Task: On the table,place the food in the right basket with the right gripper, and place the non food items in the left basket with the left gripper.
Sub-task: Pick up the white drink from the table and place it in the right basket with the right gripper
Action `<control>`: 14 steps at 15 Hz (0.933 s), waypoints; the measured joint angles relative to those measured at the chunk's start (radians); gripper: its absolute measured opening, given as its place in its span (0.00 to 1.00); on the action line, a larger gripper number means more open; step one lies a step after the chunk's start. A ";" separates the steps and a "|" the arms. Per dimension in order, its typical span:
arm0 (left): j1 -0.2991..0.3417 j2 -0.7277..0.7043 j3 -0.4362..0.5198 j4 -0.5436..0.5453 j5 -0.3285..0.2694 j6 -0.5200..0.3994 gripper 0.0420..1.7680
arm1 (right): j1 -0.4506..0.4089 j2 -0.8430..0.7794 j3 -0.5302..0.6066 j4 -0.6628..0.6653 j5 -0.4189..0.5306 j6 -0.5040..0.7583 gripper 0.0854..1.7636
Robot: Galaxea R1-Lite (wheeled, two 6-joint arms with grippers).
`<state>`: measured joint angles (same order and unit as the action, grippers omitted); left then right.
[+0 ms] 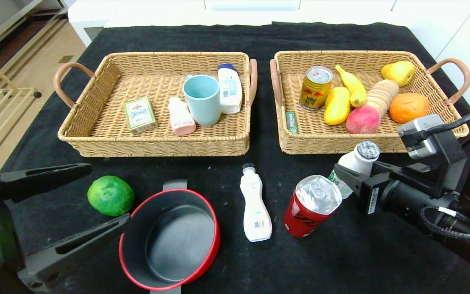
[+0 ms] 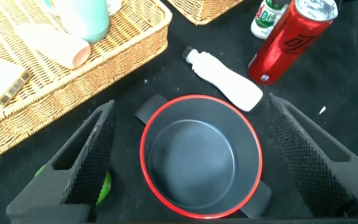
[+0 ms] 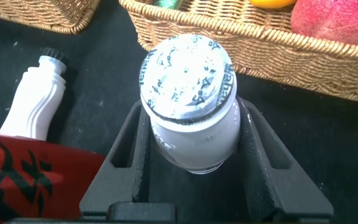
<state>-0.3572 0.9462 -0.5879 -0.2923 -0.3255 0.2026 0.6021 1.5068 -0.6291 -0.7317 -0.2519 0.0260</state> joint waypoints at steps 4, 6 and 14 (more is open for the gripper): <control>0.000 -0.001 0.001 0.000 0.000 0.001 0.97 | -0.001 0.000 -0.001 0.003 0.001 -0.001 0.47; 0.000 -0.001 0.003 0.000 0.001 0.006 0.97 | 0.001 -0.014 0.000 0.016 0.006 -0.004 0.47; 0.000 -0.001 0.002 0.000 0.001 0.009 0.97 | 0.016 -0.157 -0.100 0.205 0.036 -0.017 0.47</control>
<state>-0.3572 0.9453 -0.5860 -0.2928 -0.3247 0.2115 0.6181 1.3498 -0.7287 -0.5266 -0.2155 0.0089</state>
